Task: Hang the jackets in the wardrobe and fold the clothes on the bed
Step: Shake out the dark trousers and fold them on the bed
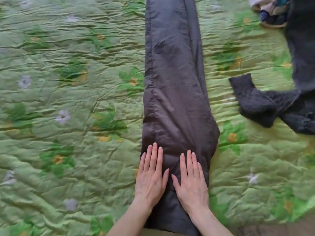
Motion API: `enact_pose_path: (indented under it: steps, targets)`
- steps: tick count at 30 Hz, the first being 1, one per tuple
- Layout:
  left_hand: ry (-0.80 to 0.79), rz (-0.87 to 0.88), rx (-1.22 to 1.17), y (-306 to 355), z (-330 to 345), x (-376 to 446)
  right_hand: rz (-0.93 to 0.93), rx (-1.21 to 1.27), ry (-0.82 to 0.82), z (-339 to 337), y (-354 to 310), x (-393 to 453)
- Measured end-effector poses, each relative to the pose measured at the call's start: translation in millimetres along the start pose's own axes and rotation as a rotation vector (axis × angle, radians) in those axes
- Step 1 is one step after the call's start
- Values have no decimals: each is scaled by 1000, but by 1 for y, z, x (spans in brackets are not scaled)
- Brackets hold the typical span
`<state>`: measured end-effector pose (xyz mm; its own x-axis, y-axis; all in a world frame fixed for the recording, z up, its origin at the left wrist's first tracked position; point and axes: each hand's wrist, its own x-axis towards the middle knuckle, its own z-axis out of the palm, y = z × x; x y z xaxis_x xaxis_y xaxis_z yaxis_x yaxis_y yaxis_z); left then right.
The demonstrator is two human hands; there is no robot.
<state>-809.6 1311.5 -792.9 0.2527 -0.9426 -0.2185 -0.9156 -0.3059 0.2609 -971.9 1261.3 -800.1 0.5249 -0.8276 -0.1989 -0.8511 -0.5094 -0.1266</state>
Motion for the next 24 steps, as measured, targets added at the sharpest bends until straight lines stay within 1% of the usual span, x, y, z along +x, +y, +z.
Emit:
enact_pose_path:
  steps: [3, 6, 8, 10, 12, 17, 22, 24]
  targets:
    - [35, 14, 12, -3, 6, 1, -15, 42, 38, -2, 0, 3]
    - [75, 94, 27, -9, 0, 20, -15, 174, 173, -18, 9, 28]
    - [98, 118, 30, -14, -11, 48, -2, 243, 294, -37, 15, 62]
    - [141, 122, 17, -18, -29, 90, 12, 323, 407, -61, 22, 114]
    - [169, 113, 7, -22, -46, 142, 27, 368, 445, -85, 32, 176]
    - [179, 95, 38, -40, -80, 256, 9, 260, 354, -120, 50, 312]
    - [135, 106, 67, -62, -105, 348, -88, 159, 128, -141, 53, 412]
    - [117, 115, 76, -70, -117, 383, -56, 198, 35, -147, 52, 450]
